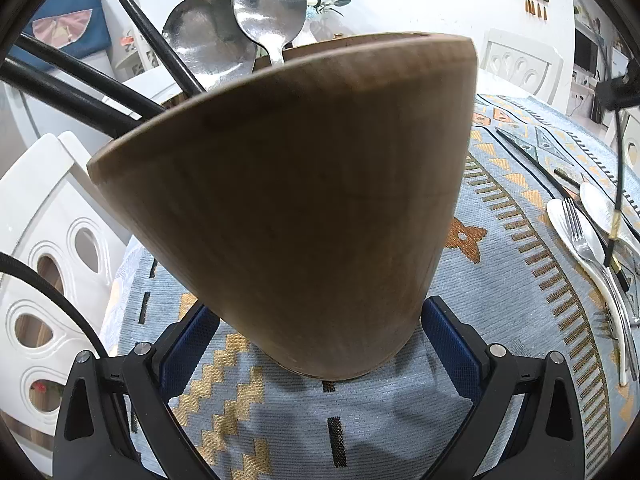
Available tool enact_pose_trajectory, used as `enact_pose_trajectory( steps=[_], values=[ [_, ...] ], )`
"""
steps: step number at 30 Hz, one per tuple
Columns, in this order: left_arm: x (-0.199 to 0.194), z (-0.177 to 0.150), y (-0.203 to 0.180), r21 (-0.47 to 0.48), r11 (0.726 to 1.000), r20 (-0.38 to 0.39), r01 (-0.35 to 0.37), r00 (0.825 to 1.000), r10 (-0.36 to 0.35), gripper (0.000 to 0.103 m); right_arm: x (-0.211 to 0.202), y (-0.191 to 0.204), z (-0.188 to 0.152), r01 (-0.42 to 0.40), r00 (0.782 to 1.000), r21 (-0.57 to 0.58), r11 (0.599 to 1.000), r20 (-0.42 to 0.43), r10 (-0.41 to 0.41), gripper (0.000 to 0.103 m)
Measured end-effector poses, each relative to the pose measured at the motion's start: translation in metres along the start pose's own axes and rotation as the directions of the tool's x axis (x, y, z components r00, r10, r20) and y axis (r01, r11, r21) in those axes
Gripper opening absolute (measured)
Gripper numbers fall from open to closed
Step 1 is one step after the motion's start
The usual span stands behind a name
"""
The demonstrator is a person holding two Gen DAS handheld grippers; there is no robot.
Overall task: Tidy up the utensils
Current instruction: 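Lift the black chopstick with the right gripper over the wooden cup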
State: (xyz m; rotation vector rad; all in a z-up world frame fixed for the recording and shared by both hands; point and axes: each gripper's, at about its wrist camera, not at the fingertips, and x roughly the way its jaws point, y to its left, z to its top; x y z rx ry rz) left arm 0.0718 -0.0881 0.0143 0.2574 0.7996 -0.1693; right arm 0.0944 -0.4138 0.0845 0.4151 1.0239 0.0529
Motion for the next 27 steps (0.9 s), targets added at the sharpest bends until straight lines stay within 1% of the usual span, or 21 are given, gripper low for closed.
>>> enact_pose_trajectory(
  steps=[1,5,10,16,20,25,27],
  values=[
    [0.0,0.0,-0.001,0.0,1.0,0.0,-0.001,1.0,0.001,0.102,-0.004,0.0,-0.003,-0.007,1.0,0.006,1.0,0.008,0.007,0.005],
    [-0.001,0.0,-0.002,0.001,1.0,0.0,-0.001,1.0,0.001,0.102,-0.032,0.005,-0.008,-0.087,0.995,0.042,0.995,0.06,0.084,0.005],
    [-0.001,-0.001,-0.002,0.002,1.0,0.0,-0.002,1.0,0.002,0.102,-0.058,0.022,0.0,-0.124,0.986,0.018,0.992,0.116,0.121,0.005],
    [-0.001,-0.001,-0.002,0.001,1.0,0.001,-0.001,1.0,0.001,0.102,-0.092,0.055,0.018,-0.188,0.96,-0.028,0.982,0.204,0.19,0.005],
    [-0.001,-0.001,-0.003,0.001,1.0,0.001,-0.001,1.0,0.001,0.102,-0.114,0.086,0.028,-0.242,0.935,-0.091,0.966,0.243,0.257,0.005],
    [-0.001,0.0,-0.003,0.001,1.0,0.001,-0.001,1.0,0.001,0.102,-0.125,0.128,0.035,-0.298,0.911,-0.173,0.939,0.244,0.334,0.005],
    [-0.001,0.0,-0.003,0.001,1.0,0.0,-0.001,1.0,0.001,0.102,-0.119,0.139,0.037,-0.304,0.909,-0.195,0.932,0.232,0.346,0.005]
  ],
)
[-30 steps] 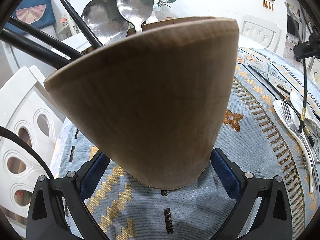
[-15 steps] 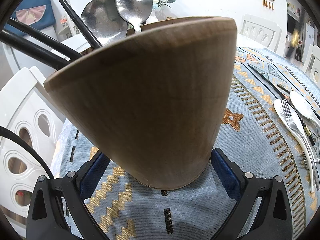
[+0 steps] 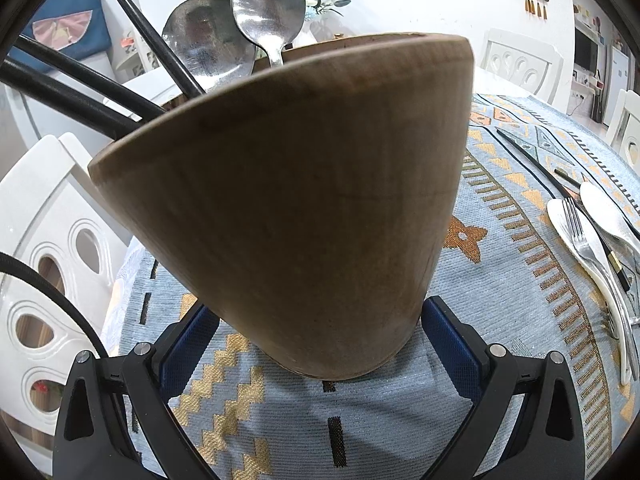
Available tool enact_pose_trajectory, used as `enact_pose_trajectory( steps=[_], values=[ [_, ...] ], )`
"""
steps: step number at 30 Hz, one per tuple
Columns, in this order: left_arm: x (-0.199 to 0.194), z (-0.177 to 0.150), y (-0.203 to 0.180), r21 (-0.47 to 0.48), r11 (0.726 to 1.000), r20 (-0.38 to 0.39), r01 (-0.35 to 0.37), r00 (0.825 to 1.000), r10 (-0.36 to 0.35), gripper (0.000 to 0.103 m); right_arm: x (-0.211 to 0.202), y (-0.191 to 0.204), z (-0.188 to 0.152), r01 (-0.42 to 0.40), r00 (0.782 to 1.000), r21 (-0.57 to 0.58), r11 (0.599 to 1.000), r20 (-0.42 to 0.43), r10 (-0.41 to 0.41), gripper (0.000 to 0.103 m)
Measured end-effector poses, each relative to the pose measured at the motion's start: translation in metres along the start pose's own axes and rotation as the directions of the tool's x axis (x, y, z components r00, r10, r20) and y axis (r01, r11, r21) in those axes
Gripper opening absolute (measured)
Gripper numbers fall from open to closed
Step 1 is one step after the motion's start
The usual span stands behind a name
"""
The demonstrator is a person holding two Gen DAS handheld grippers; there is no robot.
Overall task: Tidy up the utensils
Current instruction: 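Lift the black chopstick with the right gripper over the wooden cup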
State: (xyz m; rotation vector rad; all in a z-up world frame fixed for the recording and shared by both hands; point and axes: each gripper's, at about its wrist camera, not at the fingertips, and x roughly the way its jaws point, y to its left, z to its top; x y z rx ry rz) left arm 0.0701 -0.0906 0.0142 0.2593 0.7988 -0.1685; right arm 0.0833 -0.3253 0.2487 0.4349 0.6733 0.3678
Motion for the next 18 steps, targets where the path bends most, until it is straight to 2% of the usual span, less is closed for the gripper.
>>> enact_pose_trajectory(
  steps=[7,18],
  values=[
    [0.0,0.0,0.0,-0.001,1.0,0.0,0.0,1.0,0.0,0.102,0.034,0.022,-0.009,-0.032,0.997,-0.049,0.998,-0.07,0.028,0.005],
    [0.0,0.0,0.0,0.0,1.0,0.0,0.0,1.0,0.0,0.102,0.075,0.04,-0.037,0.025,0.982,-0.177,0.984,-0.178,-0.057,0.005]
  ],
)
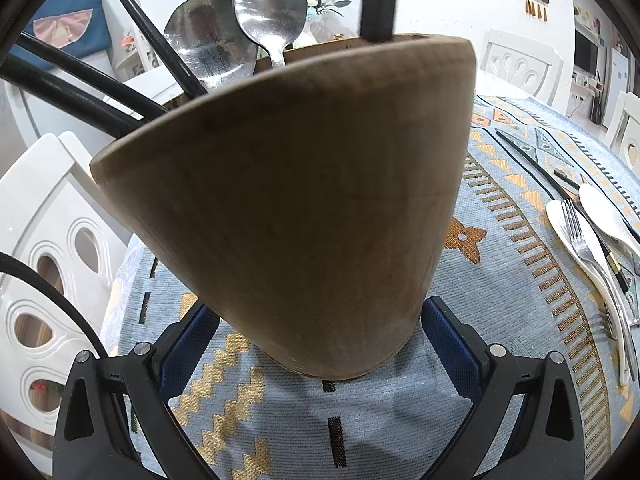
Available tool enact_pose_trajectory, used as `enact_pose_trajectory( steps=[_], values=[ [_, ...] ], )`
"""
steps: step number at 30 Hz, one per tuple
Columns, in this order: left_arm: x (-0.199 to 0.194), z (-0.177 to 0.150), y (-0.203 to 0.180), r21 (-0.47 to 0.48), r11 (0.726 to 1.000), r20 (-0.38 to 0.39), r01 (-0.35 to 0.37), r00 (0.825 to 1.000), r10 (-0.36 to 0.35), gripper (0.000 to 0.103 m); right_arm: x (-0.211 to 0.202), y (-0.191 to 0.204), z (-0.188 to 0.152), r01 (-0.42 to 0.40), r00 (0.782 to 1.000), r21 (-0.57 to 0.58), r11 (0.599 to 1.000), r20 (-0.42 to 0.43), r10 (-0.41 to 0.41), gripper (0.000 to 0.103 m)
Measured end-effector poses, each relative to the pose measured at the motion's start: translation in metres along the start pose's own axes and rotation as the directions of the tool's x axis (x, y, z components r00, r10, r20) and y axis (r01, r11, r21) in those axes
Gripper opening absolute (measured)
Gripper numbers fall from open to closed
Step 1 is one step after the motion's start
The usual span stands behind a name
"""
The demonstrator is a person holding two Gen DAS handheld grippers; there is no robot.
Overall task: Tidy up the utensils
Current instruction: 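Lift the black chopstick with the right gripper over the wooden cup, then open the right gripper to drop the chopstick into the wooden cup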
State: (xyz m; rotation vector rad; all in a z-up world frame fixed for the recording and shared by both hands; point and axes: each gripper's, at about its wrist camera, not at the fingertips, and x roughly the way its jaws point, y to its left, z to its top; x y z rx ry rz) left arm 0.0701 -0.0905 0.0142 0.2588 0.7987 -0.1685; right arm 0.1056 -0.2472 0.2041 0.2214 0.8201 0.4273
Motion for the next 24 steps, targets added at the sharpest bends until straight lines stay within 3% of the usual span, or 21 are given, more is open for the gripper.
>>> enact_pose_trajectory(
  steps=[9,16,24],
  values=[
    [0.0,0.0,0.0,0.0,1.0,0.001,0.0,1.0,0.0,0.102,0.019,0.014,-0.008,0.059,0.996,-0.093,0.994,-0.065,-0.065,0.005],
    [0.0,0.0,0.0,-0.001,1.0,0.002,0.001,1.0,-0.001,0.102,0.036,0.015,-0.007,0.075,0.988,-0.1,0.992,-0.13,-0.088,0.006],
    [0.0,0.0,-0.001,-0.001,1.0,0.002,0.001,1.0,-0.001,0.102,0.02,0.008,0.004,0.029,0.998,-0.058,0.998,-0.057,-0.033,0.016]
  ],
)
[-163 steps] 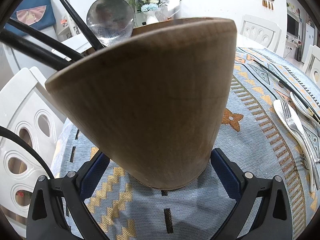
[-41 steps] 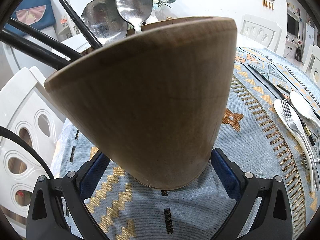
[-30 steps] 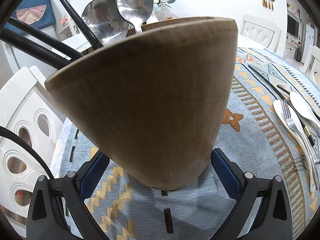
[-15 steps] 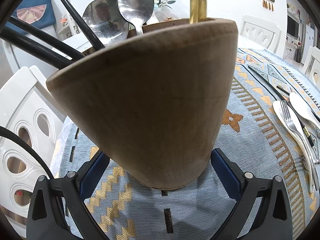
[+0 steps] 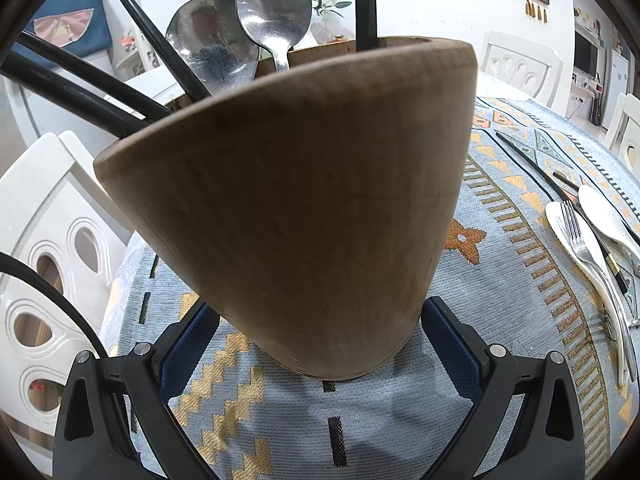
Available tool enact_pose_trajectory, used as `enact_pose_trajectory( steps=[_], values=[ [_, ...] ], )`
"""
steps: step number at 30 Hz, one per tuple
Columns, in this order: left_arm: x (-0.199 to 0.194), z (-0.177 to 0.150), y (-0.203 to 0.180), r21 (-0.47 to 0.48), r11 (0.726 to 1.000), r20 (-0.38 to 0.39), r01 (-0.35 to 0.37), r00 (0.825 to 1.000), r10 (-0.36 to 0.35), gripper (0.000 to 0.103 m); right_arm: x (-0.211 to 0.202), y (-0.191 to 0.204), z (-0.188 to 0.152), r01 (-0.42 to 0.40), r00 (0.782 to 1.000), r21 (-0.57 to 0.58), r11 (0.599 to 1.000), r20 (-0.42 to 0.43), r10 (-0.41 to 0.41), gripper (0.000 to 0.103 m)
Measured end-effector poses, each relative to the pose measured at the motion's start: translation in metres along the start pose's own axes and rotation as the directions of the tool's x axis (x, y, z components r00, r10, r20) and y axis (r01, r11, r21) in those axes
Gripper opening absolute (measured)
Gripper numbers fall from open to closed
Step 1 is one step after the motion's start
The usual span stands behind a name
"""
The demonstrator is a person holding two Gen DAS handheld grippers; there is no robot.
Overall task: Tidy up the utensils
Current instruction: 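Open the right gripper to drop the chopstick into the wooden cup, then move the right gripper back down to the silver fork in the pile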
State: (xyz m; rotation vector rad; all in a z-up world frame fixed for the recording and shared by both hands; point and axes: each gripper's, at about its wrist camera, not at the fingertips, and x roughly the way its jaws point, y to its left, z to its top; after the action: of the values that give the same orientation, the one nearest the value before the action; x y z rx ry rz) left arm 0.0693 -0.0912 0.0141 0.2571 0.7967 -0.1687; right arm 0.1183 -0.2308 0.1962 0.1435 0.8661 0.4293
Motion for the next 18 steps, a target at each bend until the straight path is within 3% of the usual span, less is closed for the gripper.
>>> enact_pose_trajectory(
  steps=[7,18],
  values=[
    [0.0,0.0,0.001,0.0,1.0,0.0,0.0,1.0,0.0,0.102,-0.011,-0.012,0.003,-0.011,0.999,0.058,0.998,0.04,0.008,0.021],
    [0.0,0.0,0.001,-0.001,1.0,0.0,0.001,1.0,-0.001,0.102,-0.038,-0.054,-0.002,0.067,0.992,0.172,0.983,0.089,-0.084,0.022]
  ],
)
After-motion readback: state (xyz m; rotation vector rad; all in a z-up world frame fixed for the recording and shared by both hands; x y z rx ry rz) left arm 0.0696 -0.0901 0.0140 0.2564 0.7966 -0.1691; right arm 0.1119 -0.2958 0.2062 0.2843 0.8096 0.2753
